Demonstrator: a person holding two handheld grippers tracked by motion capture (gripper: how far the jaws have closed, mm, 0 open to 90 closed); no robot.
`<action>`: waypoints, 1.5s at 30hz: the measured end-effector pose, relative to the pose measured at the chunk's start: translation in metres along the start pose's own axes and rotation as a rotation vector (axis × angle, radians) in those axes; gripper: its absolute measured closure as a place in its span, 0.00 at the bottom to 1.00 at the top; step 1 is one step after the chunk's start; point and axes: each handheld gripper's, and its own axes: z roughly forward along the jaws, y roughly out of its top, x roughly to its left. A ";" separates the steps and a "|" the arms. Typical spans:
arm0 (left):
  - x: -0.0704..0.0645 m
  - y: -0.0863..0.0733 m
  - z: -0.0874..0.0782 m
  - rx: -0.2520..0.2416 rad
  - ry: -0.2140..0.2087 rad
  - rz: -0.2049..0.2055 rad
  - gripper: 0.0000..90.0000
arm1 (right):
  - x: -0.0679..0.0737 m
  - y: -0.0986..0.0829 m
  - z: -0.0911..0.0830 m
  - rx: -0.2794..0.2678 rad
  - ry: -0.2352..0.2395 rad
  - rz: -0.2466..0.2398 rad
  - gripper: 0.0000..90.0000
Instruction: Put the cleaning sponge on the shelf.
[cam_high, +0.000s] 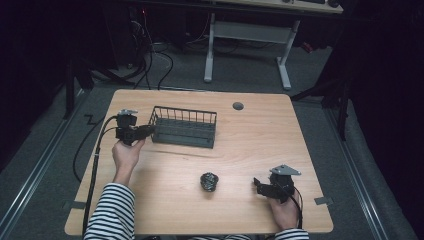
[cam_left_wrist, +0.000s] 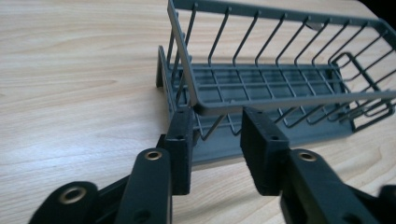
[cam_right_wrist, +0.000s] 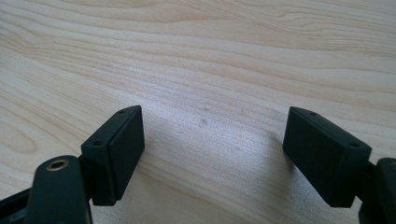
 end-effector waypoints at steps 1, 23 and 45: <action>-0.001 -0.001 0.002 0.008 -0.005 0.001 0.74 | 0.000 0.000 0.000 0.000 0.000 0.000 0.23; -0.036 -0.006 0.029 0.059 -0.060 0.081 0.85 | 0.000 0.000 0.000 0.000 0.000 0.000 0.23; -0.052 -0.003 0.027 -0.006 -0.087 0.088 0.45 | 0.000 0.000 0.000 0.000 0.000 -0.001 0.23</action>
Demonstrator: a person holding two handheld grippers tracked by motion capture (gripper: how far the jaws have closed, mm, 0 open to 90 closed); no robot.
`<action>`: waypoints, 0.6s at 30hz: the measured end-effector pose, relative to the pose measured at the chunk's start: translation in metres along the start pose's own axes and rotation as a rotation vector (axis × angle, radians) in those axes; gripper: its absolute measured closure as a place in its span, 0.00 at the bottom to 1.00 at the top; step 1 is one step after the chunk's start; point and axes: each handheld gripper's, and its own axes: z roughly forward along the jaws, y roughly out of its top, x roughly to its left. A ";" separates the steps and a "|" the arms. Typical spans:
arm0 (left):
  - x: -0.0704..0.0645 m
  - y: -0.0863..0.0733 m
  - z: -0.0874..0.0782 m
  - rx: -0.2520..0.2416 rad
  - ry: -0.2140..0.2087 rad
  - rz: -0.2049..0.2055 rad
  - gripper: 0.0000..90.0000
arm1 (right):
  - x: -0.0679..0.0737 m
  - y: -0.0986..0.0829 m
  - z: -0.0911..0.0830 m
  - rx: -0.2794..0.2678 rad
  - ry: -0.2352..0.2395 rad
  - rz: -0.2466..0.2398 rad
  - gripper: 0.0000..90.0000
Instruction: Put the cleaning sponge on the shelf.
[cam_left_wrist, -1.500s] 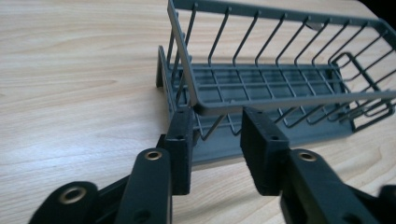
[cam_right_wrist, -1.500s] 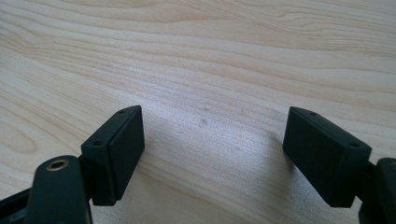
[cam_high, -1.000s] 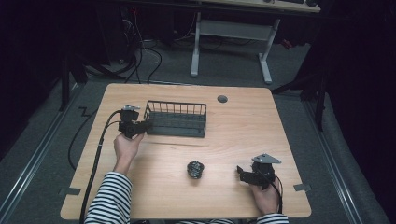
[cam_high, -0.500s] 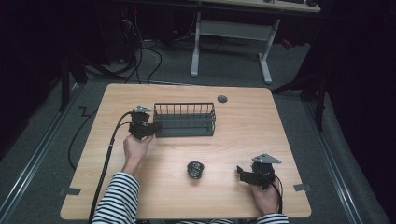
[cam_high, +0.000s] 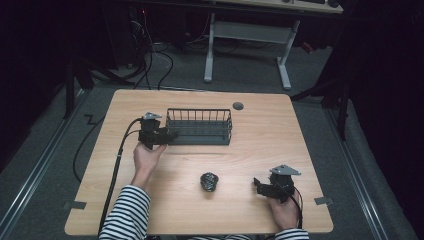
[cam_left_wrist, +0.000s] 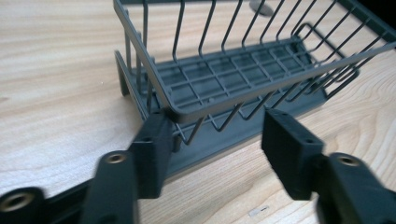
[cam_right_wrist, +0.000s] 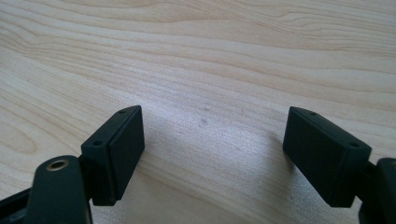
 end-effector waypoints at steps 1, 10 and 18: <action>0.000 0.000 -0.004 -0.006 0.001 0.005 0.43 | 0.000 0.000 0.000 0.000 0.000 0.001 0.23; -0.006 -0.007 -0.031 -0.026 0.026 0.063 0.38 | 0.000 0.000 0.000 0.000 0.001 0.000 0.23; 0.005 -0.043 -0.051 0.005 0.086 0.080 0.37 | 0.000 0.000 0.000 0.001 0.002 -0.001 0.23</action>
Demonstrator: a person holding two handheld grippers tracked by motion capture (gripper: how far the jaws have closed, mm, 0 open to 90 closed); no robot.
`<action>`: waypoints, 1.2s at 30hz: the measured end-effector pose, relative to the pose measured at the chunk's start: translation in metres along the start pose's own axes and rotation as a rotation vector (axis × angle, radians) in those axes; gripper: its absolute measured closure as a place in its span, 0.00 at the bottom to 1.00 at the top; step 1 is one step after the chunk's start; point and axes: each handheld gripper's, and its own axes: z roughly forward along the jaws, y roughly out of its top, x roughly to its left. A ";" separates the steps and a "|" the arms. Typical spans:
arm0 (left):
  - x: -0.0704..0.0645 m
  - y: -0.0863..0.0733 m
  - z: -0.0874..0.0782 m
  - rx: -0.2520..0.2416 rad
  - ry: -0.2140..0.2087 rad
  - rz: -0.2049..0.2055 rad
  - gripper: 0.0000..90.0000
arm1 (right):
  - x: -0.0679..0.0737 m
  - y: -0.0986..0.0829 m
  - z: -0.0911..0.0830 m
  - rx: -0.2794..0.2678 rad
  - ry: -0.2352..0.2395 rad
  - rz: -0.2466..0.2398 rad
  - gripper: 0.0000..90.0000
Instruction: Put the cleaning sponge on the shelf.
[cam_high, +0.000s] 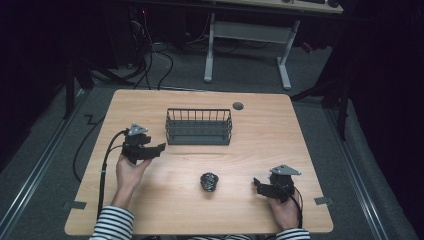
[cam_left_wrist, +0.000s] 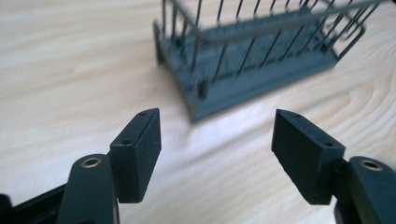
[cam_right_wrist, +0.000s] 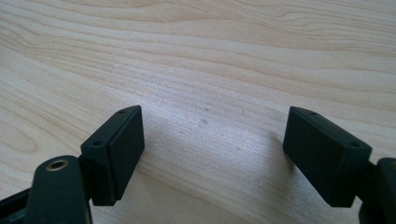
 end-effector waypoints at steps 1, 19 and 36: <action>0.002 -0.009 -0.002 0.003 0.009 -0.002 0.37 | 0.000 0.000 0.000 0.000 0.000 0.000 0.23; 0.016 -0.085 -0.004 0.033 0.176 -0.031 0.36 | 0.003 0.004 0.001 -0.014 0.065 -0.014 0.30; 0.017 -0.094 -0.005 0.034 0.223 -0.020 0.34 | 0.048 0.031 0.002 -0.019 0.258 -0.178 0.29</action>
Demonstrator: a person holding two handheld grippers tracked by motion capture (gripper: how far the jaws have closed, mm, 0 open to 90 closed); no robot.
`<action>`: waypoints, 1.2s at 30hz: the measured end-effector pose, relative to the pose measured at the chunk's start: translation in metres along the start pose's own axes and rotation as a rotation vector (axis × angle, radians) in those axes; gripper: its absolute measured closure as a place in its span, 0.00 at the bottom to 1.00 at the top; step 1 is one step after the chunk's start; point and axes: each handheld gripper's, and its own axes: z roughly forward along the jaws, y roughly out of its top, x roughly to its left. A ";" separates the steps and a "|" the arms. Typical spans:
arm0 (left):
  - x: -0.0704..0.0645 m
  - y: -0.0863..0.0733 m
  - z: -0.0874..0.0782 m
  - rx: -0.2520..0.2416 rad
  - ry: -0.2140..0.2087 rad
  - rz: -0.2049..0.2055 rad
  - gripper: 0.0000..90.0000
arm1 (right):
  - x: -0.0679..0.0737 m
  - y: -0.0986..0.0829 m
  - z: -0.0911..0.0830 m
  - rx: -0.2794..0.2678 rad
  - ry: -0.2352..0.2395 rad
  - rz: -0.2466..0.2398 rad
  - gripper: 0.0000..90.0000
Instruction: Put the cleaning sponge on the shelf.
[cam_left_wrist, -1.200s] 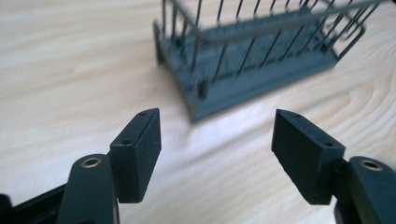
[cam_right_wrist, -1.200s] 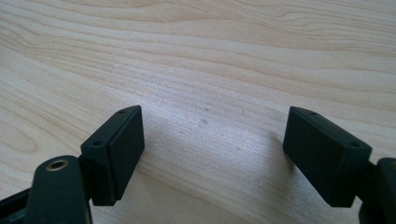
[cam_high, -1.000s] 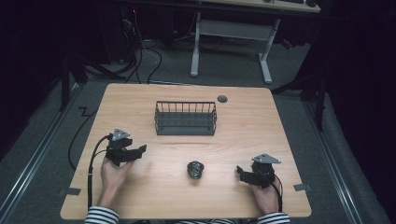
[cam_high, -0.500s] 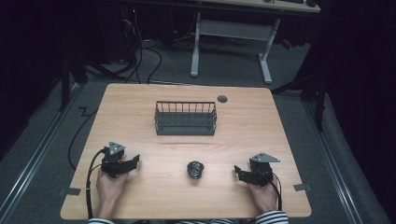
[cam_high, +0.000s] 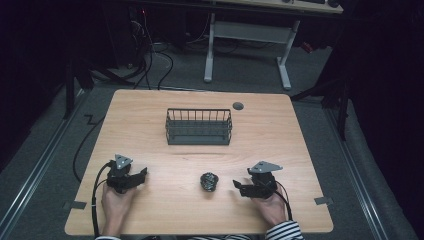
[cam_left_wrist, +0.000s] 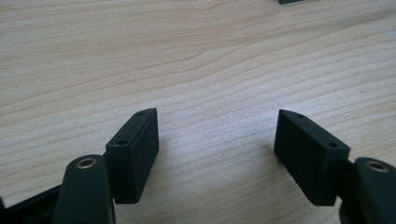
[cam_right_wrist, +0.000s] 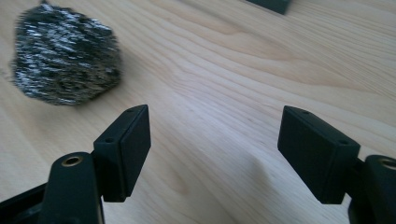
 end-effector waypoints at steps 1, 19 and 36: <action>0.000 0.000 0.000 0.001 0.000 0.001 0.34 | 0.003 0.002 0.001 0.003 0.012 -0.011 0.29; 0.000 0.000 0.000 0.002 -0.007 0.002 0.32 | 0.052 0.043 0.014 0.010 0.181 -0.150 0.26; 0.000 0.000 0.000 0.002 -0.006 0.002 0.32 | 0.066 0.049 0.056 0.143 0.213 -0.175 0.30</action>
